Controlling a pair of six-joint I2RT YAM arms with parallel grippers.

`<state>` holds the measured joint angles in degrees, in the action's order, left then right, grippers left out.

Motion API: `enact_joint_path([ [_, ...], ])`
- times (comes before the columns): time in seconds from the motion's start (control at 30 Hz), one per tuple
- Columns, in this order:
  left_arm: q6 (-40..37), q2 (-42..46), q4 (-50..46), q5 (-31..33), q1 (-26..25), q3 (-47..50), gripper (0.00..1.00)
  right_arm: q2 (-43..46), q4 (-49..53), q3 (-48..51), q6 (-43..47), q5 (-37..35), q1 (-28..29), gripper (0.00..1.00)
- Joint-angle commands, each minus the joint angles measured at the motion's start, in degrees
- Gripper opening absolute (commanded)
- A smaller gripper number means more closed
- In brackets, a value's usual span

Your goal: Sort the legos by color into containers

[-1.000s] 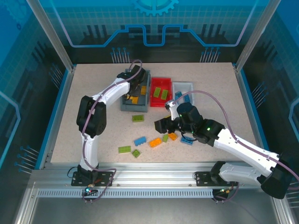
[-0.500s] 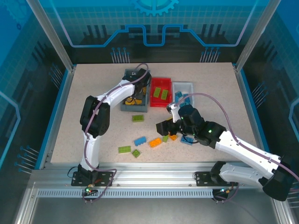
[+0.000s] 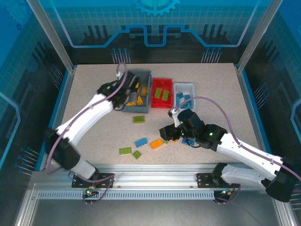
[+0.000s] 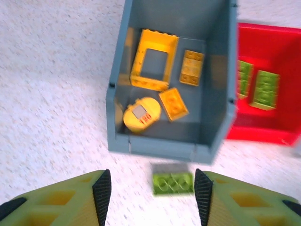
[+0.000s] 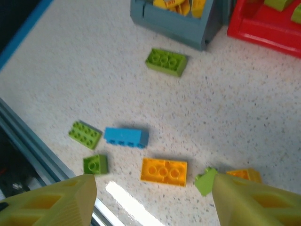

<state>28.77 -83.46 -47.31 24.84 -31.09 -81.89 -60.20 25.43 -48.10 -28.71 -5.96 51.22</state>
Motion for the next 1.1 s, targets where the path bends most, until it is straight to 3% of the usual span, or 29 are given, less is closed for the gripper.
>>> enact_joint_path([
  [0.0,7.8,9.3,0.5,-11.5,-0.4,9.3,0.55,-4.9,6.1,-4.4,2.5,-6.4,5.7,0.68],
  [0.1,10.2,19.4,1.6,-16.3,-0.5,16.9,0.57,-13.1,8.7,-8.6,5.7,-9.6,12.5,0.70],
  [0.2,11.0,27.2,1.3,-18.7,-0.5,21.5,0.58,-20.2,8.9,-11.5,15.1,-13.0,17.0,0.77],
  [0.37,13.0,36.5,2.0,-23.2,-0.5,26.7,0.61,-29.2,5.6,-14.1,30.2,-8.7,14.2,0.82],
  [0.43,14.6,39.2,3.1,-24.9,-0.5,28.3,0.61,-33.7,4.9,-16.3,33.2,-10.0,12.9,0.82],
  [0.8,17.8,43.0,2.5,-25.7,-0.5,29.9,0.61,-50.3,3.9,-26.4,40.0,-7.6,10.3,0.83],
  [0.93,17.9,42.9,2.4,-25.9,-0.5,29.8,0.61,-53.7,4.8,-29.7,39.9,-4.9,9.7,0.76],
  [1.07,17.8,42.9,2.4,-25.5,-0.5,29.8,0.61,-56.3,5.2,-31.5,38.5,-3.1,9.0,0.58],
])
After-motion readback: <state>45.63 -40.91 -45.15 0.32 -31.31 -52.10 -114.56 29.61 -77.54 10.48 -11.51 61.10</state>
